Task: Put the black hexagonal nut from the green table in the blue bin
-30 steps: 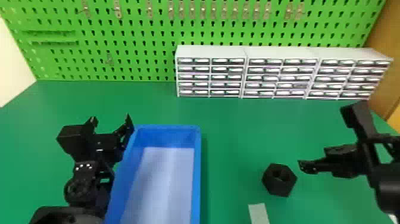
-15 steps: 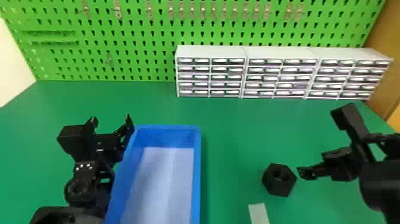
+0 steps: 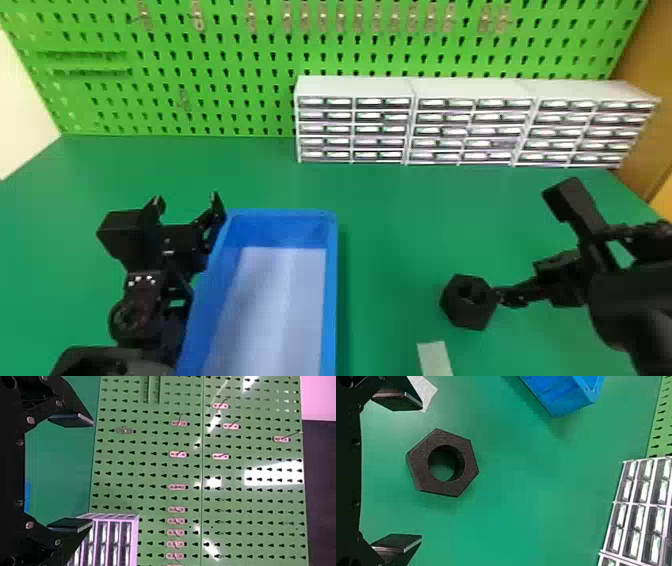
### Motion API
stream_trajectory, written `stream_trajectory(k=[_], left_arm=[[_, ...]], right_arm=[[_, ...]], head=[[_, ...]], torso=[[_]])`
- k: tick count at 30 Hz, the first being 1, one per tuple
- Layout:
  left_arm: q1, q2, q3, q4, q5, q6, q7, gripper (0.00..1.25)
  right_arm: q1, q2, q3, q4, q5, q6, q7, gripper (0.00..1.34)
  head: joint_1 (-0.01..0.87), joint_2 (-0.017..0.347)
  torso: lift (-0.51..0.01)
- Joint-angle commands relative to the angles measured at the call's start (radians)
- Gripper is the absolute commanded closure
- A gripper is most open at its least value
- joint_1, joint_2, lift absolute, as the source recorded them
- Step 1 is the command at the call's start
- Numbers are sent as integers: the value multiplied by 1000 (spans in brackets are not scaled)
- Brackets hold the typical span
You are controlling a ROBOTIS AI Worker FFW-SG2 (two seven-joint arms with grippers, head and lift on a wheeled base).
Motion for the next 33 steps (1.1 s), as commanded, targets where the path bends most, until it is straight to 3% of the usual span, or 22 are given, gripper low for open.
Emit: stream_trajectory(k=[1, 33], left_arm=[[-1, 0, -1, 2, 0, 0, 0, 372], [-6, 0, -5, 5, 0, -8, 0, 372]], right_arm=[[-8, 1, 11, 13, 4, 0, 3, 128], [-61, 18, 72, 87, -10, -3, 3, 128]], head=[[657, 57], [657, 57]], torso=[[-95], [-95]])
